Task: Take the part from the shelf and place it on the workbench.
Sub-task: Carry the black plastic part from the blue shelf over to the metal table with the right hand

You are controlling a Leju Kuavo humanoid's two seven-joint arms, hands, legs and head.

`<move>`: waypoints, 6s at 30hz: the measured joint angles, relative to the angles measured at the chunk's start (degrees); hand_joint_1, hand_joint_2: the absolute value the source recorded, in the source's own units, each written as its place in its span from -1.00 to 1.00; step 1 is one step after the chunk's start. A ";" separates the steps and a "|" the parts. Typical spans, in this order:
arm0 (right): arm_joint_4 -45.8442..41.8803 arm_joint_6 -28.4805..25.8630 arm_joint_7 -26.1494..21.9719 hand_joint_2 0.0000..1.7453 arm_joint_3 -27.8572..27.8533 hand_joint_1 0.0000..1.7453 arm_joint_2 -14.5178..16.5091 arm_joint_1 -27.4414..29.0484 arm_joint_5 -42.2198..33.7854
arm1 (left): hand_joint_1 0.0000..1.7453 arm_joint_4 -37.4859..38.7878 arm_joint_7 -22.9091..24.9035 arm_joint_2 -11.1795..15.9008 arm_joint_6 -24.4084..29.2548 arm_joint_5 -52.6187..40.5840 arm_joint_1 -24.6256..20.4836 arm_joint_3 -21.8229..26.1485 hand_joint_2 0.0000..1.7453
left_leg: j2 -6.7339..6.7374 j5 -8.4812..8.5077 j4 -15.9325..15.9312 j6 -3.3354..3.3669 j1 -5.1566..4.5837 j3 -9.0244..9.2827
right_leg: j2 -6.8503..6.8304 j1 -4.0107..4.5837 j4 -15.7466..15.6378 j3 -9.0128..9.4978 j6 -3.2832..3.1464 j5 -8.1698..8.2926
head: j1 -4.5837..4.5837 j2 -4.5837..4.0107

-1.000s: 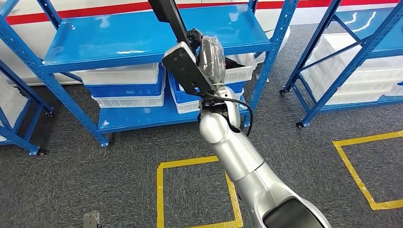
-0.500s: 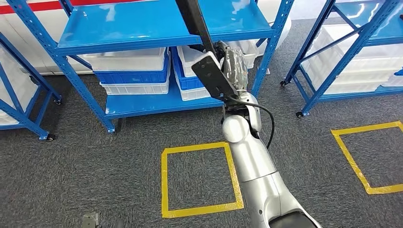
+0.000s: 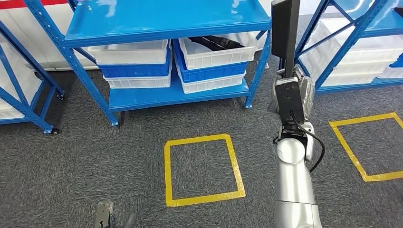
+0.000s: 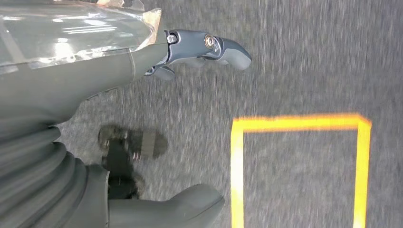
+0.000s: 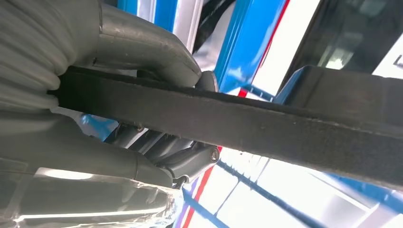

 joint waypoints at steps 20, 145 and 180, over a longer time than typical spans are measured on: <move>-9.92 -5.44 -5.80 1.00 -9.86 1.00 -5.95 11.65 -7.45 | -1.00 -0.01 2.50 -0.99 4.53 -4.34 -2.86 -5.40 1.00 | 0.07 -6.50 0.73 1.55 0.78 6.11 | -0.45 -1.19 8.91 -10.97 0.45 0.15 | -0.01 0.00; -13.25 -18.15 12.67 1.00 -18.71 1.00 -6.65 9.30 40.81 | -1.00 -0.93 -3.51 2.78 3.43 4.69 1.37 0.92 1.00 | 0.56 -4.18 -0.75 3.04 -0.84 5.29 | 0.76 -0.79 17.57 -14.80 0.99 -1.48 | -0.07 0.00; -17.38 -19.29 21.39 1.00 -21.71 1.00 -17.98 17.43 43.32 | -1.00 -1.02 -4.77 3.34 2.47 3.98 1.22 0.99 1.00 | 3.98 -5.51 1.28 2.07 -0.35 4.65 | -2.31 -0.99 5.24 -6.51 2.21 2.46 | 0.15 0.00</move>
